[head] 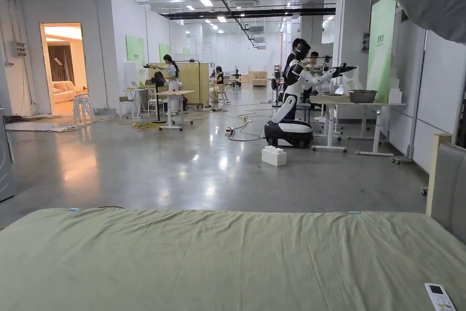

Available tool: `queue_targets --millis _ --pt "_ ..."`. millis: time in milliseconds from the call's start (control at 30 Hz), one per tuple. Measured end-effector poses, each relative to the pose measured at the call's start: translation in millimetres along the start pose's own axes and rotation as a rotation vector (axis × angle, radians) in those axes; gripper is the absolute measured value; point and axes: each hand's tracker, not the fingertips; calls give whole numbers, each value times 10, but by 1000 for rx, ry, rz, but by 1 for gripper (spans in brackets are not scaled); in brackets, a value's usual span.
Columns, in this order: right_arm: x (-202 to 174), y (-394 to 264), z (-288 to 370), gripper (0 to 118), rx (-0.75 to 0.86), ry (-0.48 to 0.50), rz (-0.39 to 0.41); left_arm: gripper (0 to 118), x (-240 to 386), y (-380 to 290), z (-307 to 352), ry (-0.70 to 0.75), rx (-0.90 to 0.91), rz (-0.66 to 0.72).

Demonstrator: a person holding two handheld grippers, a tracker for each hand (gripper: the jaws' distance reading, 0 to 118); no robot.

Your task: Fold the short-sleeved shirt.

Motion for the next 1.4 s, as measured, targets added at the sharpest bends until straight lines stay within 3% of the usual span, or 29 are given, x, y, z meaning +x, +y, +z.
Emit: queue_targets --millis 367,400,433,500,533,567,667,767,833,867,933,1400 --pt "-73 18 -41 3 6 11 -6 0 -35 72 43 26 38 34" --pt "-78 27 -38 11 10 5 -5 6 -39 78 39 30 40 38" --pt "-74 43 -35 32 17 4 0 22 -46 79 36 41 33 43" --pt "-65 48 -46 72 5 9 -9 62 -66 71 36 52 28 52" --pt "-69 51 -46 85 9 5 -2 85 -63 71 27 54 26 56" --pt "-69 52 -41 88 13 2 -1 92 -64 65 25 53 25 60" --pt "-80 74 -50 92 12 -5 8 96 -66 49 69 5 47 58" --pt "-114 72 -87 118 -27 -56 25 118 -8 52 57 12 38 19" --pt "-124 72 -87 118 -23 -42 59 118 7 46 48 35 41 8" --pt "-134 107 -46 118 70 -64 139 118 -1 50 56 31 47 13" --pt "-133 54 -56 118 3 -50 68 118 -10 54 47 23 38 20" --pt "-166 73 -47 118 9 -43 63 118 13 66 39 23 35 13"
